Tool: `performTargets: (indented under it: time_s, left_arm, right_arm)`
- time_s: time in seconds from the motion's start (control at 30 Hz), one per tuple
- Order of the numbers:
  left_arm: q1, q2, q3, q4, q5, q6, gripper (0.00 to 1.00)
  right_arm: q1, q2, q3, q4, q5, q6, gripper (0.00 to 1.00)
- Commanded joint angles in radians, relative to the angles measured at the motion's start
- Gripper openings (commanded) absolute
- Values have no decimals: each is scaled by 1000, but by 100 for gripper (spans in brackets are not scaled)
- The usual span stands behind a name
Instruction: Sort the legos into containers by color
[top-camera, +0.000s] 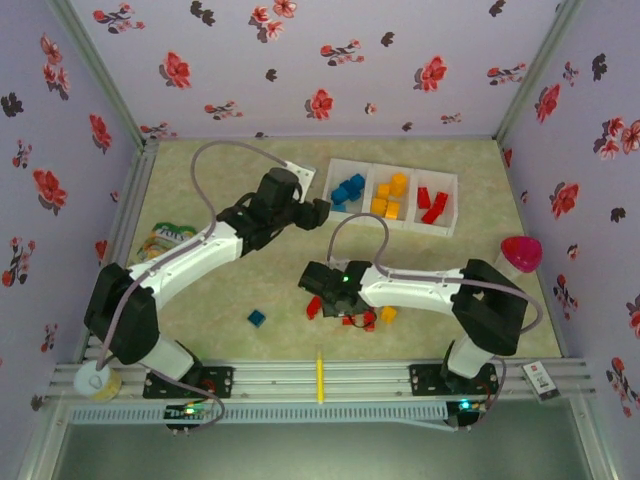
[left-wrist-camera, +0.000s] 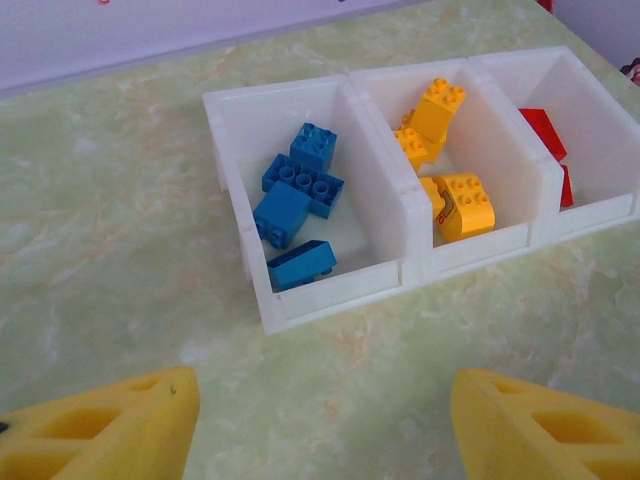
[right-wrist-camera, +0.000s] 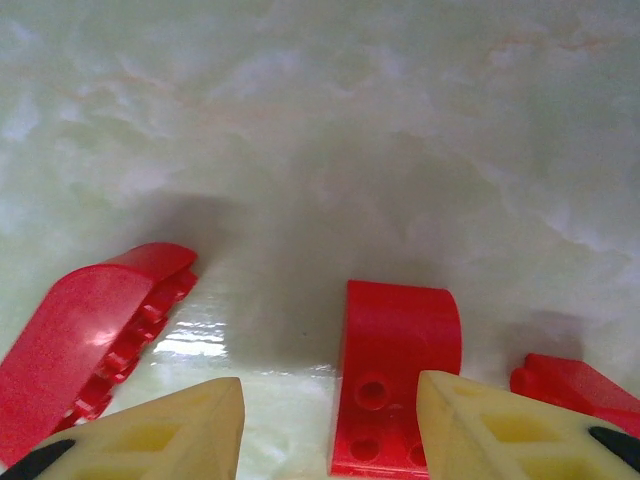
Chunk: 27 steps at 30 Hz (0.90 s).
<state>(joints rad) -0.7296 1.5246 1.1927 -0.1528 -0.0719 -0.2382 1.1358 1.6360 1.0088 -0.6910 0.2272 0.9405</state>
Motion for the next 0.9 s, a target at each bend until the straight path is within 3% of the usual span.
performTargets:
  time_s: [0.0,0.43,0.87]
  left_arm:
    - [12,-35,-23,6,-19,-15,67]
    - [16,-45,-24,2,-15,-20,68]
    - [16,-67,-27,-19,-15,-22,68]
  right_arm:
    - [13,15,34,-80,71,47,50]
    - [13,56,7,-67,46,76,54]
    - [13,78,-31,7,10,81,50]
